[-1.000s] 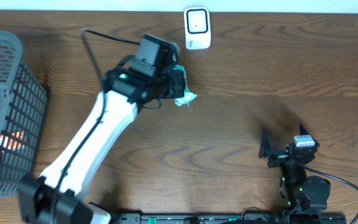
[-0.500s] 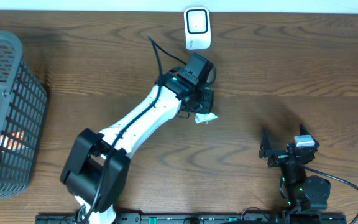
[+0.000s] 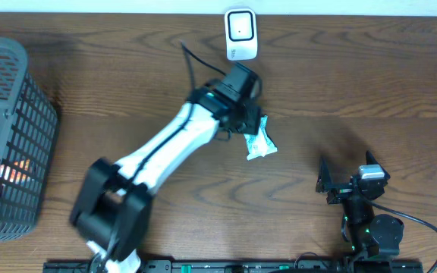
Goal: Scan the item barcode
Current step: 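Carry the green pouch to the table in front of the scanner, then release the green pouch and return the left gripper to the basket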
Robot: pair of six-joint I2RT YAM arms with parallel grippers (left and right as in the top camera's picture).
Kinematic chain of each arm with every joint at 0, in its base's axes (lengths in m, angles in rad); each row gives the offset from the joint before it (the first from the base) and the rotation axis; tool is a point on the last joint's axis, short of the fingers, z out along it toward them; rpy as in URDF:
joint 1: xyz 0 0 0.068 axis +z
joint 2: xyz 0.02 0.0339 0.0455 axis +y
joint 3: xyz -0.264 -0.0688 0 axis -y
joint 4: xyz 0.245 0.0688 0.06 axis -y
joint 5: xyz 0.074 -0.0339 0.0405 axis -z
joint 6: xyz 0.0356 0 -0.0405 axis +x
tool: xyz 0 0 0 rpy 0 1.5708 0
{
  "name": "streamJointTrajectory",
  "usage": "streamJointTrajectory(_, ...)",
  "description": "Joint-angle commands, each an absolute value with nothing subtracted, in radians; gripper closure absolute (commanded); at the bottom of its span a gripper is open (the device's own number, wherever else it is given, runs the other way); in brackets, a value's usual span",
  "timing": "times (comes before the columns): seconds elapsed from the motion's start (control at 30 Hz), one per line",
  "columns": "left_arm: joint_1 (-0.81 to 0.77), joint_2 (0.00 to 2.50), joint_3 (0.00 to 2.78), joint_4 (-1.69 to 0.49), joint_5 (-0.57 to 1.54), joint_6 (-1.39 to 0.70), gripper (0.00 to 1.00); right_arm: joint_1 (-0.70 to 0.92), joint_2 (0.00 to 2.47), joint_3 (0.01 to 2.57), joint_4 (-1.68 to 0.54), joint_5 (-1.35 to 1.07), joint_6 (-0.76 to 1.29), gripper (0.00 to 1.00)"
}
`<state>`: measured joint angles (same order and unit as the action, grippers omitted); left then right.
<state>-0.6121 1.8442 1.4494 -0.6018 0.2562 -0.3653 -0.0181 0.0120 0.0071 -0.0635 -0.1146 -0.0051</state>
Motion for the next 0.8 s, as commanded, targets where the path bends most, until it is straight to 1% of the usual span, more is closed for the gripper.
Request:
streamJointTrajectory(0.0, -0.509, 1.638, 1.513, -0.600, 0.249, -0.359, 0.41, -0.012, 0.007, 0.006, -0.068, -0.110, -0.012, 0.01)
streamJointTrajectory(0.03, -0.480, 1.598, 1.514, -0.600, 0.249, -0.359, 0.41, -0.012, 0.007, 0.006, -0.068, -0.110, -0.012, 0.01)
streamJointTrajectory(0.07, -0.416, 1.518, 1.514, -0.610, 0.249, -0.359, 0.41, -0.012, 0.007, 0.006, -0.068, -0.110, -0.012, 0.01)
streamJointTrajectory(0.13, -0.327, 1.435, 1.514, -0.632, 0.247, -0.359, 0.40, -0.012, 0.007, 0.006, -0.068, -0.110, -0.012, 0.01)
streamJointTrajectory(0.17, -0.242, 1.369, 1.514, -0.655, 0.229, -0.358, 0.40, -0.012, 0.007, 0.006, -0.068, -0.110, -0.012, 0.01)
streamJointTrajectory(0.27, -0.065, 1.259, 1.514, -0.683, 0.185, -0.346, 0.40, -0.012, 0.007, 0.006, -0.068, -0.110, -0.012, 0.01)
streamJointTrajectory(0.33, 0.096, 1.178, 1.514, -0.686, 0.170, -0.343, 0.40, -0.012, 0.007, 0.006, -0.068, -0.110, -0.012, 0.01)
streamJointTrajectory(0.37, 0.209, 1.131, 1.514, -0.679, 0.170, -0.343, 0.40, -0.012, 0.007, 0.006, -0.068, -0.110, -0.012, 0.01)
streamJointTrajectory(0.4, 0.277, 1.106, 1.514, -0.672, 0.170, -0.343, 0.40, -0.012, 0.007, 0.006, -0.068, -0.110, -0.012, 0.01)
streamJointTrajectory(0.43, 0.381, 1.073, 1.514, -0.658, 0.158, -0.340, 0.33, -0.012, 0.007, 0.006, -0.068, -0.110, -0.012, 0.01)
streamJointTrajectory(0.5, 0.459, 1.054, 1.514, -0.657, 0.102, -0.341, 0.31, -0.012, 0.007, 0.006, -0.068, -0.110, -0.012, 0.01)
streamJointTrajectory(0.57, 0.525, 1.058, 1.513, -0.672, -0.004, -0.341, 0.24, -0.012, 0.007, 0.006, -0.068, -0.110, -0.012, 0.01)
streamJointTrajectory(0.63, 0.555, 1.077, 1.513, -0.694, -0.102, -0.340, 0.19, -0.012, 0.007, 0.006, -0.068, -0.110, -0.012, 0.01)
streamJointTrajectory(0.73, 0.589, 1.114, 1.513, -0.753, -0.303, -0.340, 0.16, -0.012, 0.007, 0.006, -0.068, -0.110, -0.012, 0.01)
streamJointTrajectory(0.77, 0.601, 1.129, 1.513, -0.772, -0.376, -0.332, 0.13, -0.012, 0.007, 0.006, -0.068, -0.110, -0.012, 0.01)
